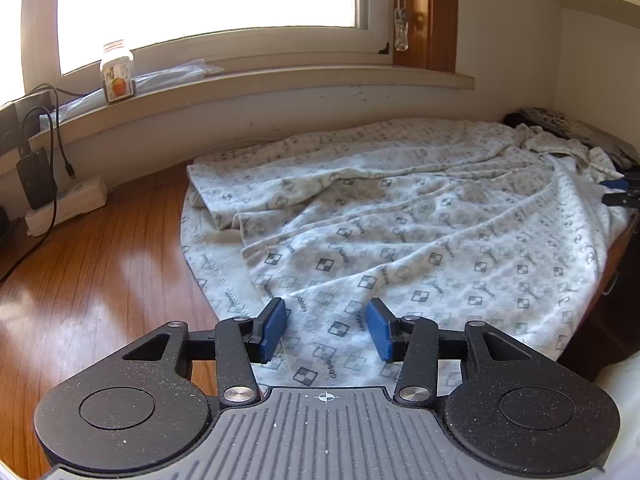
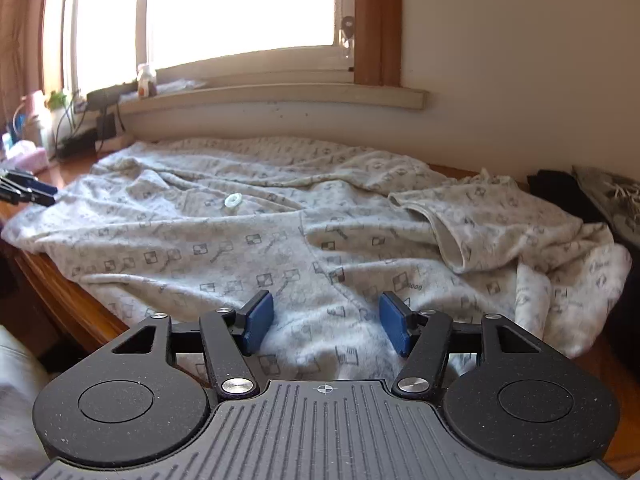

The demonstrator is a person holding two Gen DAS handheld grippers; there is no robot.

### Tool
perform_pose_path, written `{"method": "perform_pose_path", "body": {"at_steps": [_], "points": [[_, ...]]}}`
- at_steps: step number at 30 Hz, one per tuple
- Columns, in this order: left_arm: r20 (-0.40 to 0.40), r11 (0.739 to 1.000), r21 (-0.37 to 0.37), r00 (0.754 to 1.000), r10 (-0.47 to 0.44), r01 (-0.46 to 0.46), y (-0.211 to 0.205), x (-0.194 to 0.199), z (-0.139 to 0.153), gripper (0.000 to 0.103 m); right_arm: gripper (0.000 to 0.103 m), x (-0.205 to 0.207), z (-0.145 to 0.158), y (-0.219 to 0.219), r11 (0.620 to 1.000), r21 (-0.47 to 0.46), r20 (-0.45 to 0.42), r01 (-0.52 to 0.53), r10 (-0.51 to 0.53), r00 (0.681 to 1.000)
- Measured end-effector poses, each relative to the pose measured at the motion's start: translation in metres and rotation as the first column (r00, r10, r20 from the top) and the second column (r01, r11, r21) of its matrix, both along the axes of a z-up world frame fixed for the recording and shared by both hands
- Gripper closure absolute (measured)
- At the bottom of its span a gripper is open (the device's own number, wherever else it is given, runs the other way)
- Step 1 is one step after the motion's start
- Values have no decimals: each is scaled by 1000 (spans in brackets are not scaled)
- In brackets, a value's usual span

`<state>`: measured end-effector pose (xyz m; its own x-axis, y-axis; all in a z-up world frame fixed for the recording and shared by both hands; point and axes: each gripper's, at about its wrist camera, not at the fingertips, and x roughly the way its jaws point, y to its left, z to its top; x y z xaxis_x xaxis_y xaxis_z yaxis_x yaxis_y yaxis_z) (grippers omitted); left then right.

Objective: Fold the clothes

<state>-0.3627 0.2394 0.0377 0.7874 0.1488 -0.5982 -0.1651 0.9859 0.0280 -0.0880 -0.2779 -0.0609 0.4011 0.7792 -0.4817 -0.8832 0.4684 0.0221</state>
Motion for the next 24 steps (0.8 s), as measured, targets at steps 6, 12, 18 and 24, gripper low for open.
{"method": "perform_pose_path", "body": {"at_steps": [6, 12, 18, 24], "points": [[20, 998, -42, 999, 48, -47, 14, 0, -2, 53, 39, -3, -3, 0, 1000, 8, 18, 1, -1, 1000], [23, 998, -28, 998, 55, -54, 13, 5, -2, 83, 37, -3, -8, -3, 999, 34, 9, 18, -18, 1000], [59, 995, -8, 993, 102, -102, 21, -6, 10, 96, 37, -10, -8, -1, 999, 35, 14, 21, -22, 1000], [3, 994, -20, 995, 104, -104, 27, -2, 10, 91, 36, -16, -6, 4, 1000, 13, 17, -8, 8, 1000]]}}
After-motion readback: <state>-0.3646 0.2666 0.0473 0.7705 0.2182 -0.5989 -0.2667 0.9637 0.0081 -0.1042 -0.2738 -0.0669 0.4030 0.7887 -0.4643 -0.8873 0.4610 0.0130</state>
